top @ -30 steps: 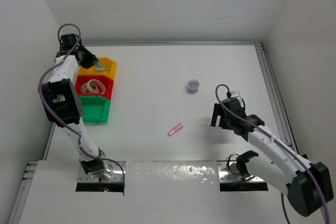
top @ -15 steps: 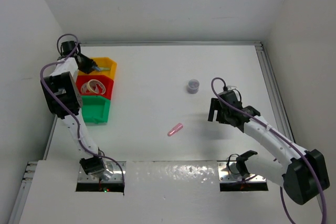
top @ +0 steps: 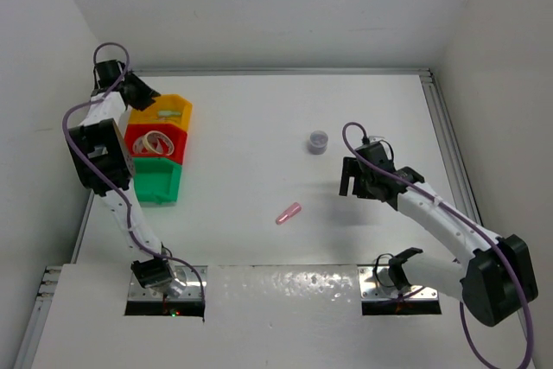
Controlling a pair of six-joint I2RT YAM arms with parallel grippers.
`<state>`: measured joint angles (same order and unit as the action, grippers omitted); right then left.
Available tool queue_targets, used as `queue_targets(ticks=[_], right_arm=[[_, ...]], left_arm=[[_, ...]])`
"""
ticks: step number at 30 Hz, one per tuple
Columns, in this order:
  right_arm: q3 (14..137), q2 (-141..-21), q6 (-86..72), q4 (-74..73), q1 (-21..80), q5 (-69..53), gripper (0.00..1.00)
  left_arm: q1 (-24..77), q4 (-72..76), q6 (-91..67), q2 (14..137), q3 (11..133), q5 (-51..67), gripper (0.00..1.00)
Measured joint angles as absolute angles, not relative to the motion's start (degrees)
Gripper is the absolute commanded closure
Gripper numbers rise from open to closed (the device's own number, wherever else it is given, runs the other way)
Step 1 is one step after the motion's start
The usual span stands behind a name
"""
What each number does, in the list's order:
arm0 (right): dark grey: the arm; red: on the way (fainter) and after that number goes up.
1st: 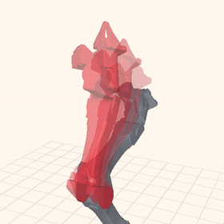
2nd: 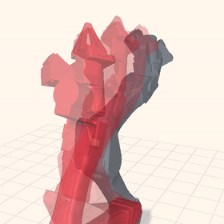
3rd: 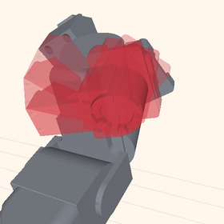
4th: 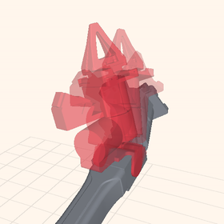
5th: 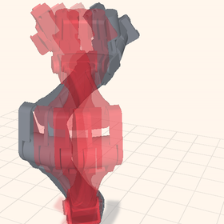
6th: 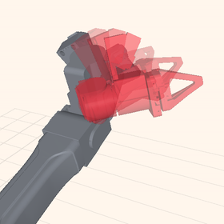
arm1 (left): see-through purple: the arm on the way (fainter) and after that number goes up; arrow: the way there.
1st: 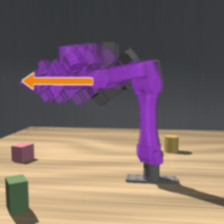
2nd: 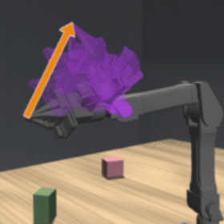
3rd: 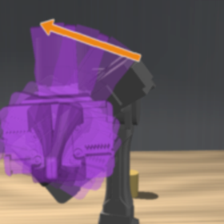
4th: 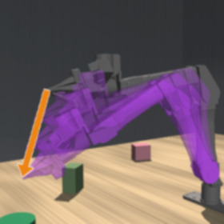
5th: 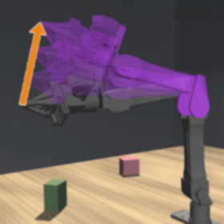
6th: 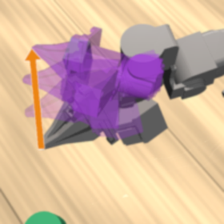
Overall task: Sort the stationery into containers
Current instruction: Place the stationery in the storage box, then pick up the stationery from the center of the board.
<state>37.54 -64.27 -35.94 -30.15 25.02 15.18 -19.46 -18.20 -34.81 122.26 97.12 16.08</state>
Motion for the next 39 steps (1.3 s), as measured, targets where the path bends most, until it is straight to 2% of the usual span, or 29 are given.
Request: queue_targets(ticks=[2,5,9,15,17,22,27,33,39], right_arm=[[37.5,-64.2,-35.7,-30.1,25.0,15.0,0.15],[37.4,-63.6,-35.5,-30.1,25.1,14.9,0.15],[36.5,-61.5,-35.4,-30.1,25.2,14.9,0.14],[35.9,-59.4,-34.6,-30.2,25.2,14.9,0.13],[35.8,-58.6,-34.5,-30.2,25.2,15.0,0.13],[34.3,-55.4,-34.5,-30.1,25.2,15.5,0.13],[31.5,-51.9,-34.5,-30.7,25.2,16.6,0.13],[29.8,-49.5,-34.5,-32.4,25.2,17.7,0.13],[29.2,-48.4,-34.5,-34.0,25.2,18.7,0.13]], left_arm=[[-18.8,-18.3,-31.0,121.7,98.3,17.4,0.76],[-15.5,-20.5,-19.0,119.3,101.3,18.0,0.71],[-2.1,-22.8,-2.7,110.9,100.6,17.3,0.63],[24.3,-27.6,12.6,99.5,86.3,16.4,0.44],[29.7,-30.9,15.8,99.2,82.0,15.3,0.35],[42.2,-38.4,19.9,99.2,72.9,12.6,0.22],[50.4,-39.2,20.0,99.9,70.8,12.1,0.22],[52.7,-34.2,18.7,104.2,69.8,8.2,0.22],[52.9,-28.6,16.6,107.5,66.8,4.6,0.28]])
